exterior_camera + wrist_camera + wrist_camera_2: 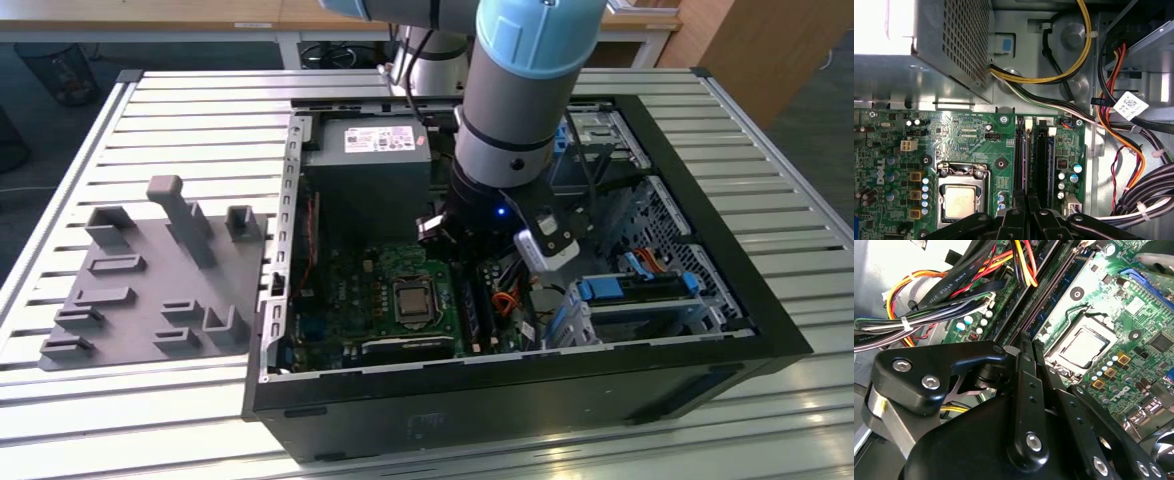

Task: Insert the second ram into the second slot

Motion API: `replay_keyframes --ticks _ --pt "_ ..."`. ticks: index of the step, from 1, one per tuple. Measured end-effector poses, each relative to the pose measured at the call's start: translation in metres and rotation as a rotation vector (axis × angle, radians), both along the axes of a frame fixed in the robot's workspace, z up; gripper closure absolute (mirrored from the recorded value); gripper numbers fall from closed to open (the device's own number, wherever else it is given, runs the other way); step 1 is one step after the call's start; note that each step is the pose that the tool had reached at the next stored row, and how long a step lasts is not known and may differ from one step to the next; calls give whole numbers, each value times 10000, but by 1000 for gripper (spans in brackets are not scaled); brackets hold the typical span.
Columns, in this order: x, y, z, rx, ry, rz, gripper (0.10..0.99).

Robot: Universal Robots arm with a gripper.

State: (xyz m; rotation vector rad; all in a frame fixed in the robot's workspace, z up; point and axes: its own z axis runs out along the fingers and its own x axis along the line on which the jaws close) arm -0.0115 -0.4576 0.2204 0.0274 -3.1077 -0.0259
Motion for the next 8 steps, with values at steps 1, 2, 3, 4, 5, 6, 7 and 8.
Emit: replay_keyframes --ticks 1,2,3,4,5,6,7,8 --pt "0 -1 0 -5 3 0 949" --pt "0 -1 0 -5 4 0 949" --pt "0 -1 0 -4 4 0 949" --pt "0 -1 0 -4 4 0 949" --pt "0 -1 -1 -3 3 0 949" --pt "0 -1 -1 -1 3 0 949" --pt "0 -1 2 -1 3 0 949" --pt "0 -1 7 -2 3 0 949"
